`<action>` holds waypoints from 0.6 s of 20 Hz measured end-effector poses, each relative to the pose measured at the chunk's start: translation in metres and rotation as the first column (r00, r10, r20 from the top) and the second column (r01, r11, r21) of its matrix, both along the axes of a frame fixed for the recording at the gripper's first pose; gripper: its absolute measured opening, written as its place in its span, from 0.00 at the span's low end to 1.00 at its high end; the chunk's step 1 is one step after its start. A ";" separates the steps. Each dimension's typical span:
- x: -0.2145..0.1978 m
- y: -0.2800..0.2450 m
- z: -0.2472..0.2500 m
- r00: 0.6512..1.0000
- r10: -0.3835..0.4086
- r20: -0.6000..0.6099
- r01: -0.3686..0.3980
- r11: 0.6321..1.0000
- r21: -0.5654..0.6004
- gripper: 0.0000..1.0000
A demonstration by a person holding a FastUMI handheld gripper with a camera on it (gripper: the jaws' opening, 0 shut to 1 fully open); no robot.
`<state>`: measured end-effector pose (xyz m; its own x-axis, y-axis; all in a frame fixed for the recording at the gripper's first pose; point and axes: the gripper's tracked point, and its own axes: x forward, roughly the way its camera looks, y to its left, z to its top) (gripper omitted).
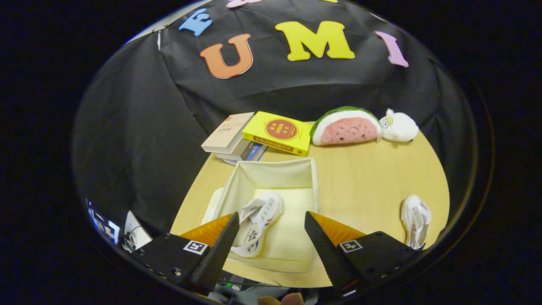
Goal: Open the storage box then place both shoes into the box .Put the left shoe in first, then the right shoe, with the right side of both shoes facing outward in a uniform manner.
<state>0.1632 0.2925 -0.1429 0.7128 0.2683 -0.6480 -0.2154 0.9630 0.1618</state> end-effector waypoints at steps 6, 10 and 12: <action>-0.029 -0.121 0.022 0.992 0.007 0.123 0.009 0.992 -0.128 0.96; -0.048 -0.213 0.018 0.992 -0.014 0.125 0.033 0.989 -0.145 0.96; -0.059 -0.256 0.009 0.994 -0.027 0.104 0.044 0.986 -0.164 0.96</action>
<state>0.1038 0.0363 -0.1339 0.7841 0.1369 -0.6054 -0.1879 0.9820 -0.0214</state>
